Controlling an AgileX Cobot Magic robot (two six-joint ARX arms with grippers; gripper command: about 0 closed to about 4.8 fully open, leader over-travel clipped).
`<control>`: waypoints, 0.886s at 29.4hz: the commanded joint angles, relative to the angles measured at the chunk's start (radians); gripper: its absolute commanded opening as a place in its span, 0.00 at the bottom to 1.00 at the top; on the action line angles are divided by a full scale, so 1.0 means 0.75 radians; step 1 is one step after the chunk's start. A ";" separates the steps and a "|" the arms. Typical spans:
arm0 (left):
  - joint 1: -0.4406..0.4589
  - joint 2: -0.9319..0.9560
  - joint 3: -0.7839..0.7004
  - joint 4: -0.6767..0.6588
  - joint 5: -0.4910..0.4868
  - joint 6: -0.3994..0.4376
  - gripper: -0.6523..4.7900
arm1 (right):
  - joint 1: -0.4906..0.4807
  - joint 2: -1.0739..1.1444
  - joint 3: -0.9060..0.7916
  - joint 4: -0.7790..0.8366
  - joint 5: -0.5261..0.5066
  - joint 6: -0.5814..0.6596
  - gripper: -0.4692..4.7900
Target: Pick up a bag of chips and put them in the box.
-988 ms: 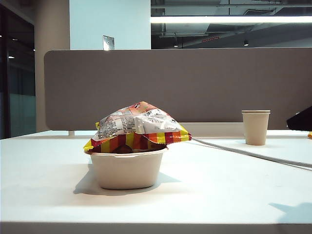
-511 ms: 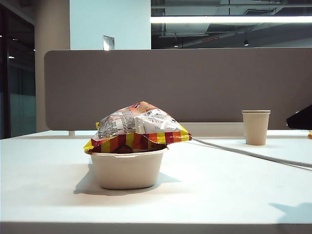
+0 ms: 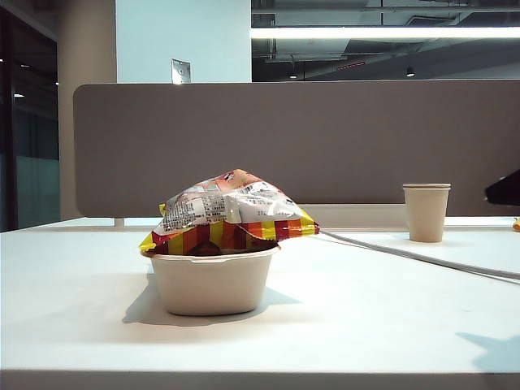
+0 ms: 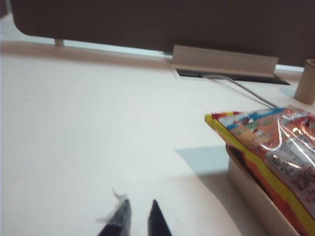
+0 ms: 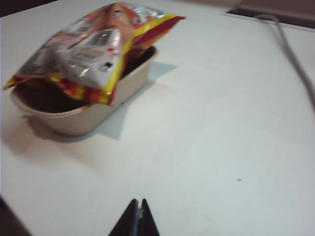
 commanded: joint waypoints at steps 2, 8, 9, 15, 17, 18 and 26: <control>0.003 0.005 0.003 0.005 0.006 -0.004 0.22 | -0.154 -0.030 -0.002 0.030 0.002 0.001 0.08; 0.001 0.005 0.003 0.005 0.006 -0.004 0.22 | -0.395 -0.128 -0.002 0.034 0.002 0.001 0.08; 0.001 0.005 0.003 0.005 0.006 -0.004 0.22 | -0.430 -0.131 -0.002 0.035 0.003 0.001 0.08; 0.001 0.005 0.003 0.005 0.006 -0.004 0.22 | -0.598 -0.145 -0.002 0.035 0.003 0.001 0.08; 0.001 0.005 0.003 0.005 0.006 -0.004 0.22 | -0.645 -0.159 -0.002 0.034 0.003 0.001 0.08; 0.001 0.005 0.003 0.005 0.006 -0.004 0.22 | -0.664 -0.165 -0.002 0.035 0.003 0.001 0.08; 0.001 0.005 0.003 0.005 0.006 -0.004 0.22 | -0.714 -0.172 -0.002 0.036 0.003 0.001 0.08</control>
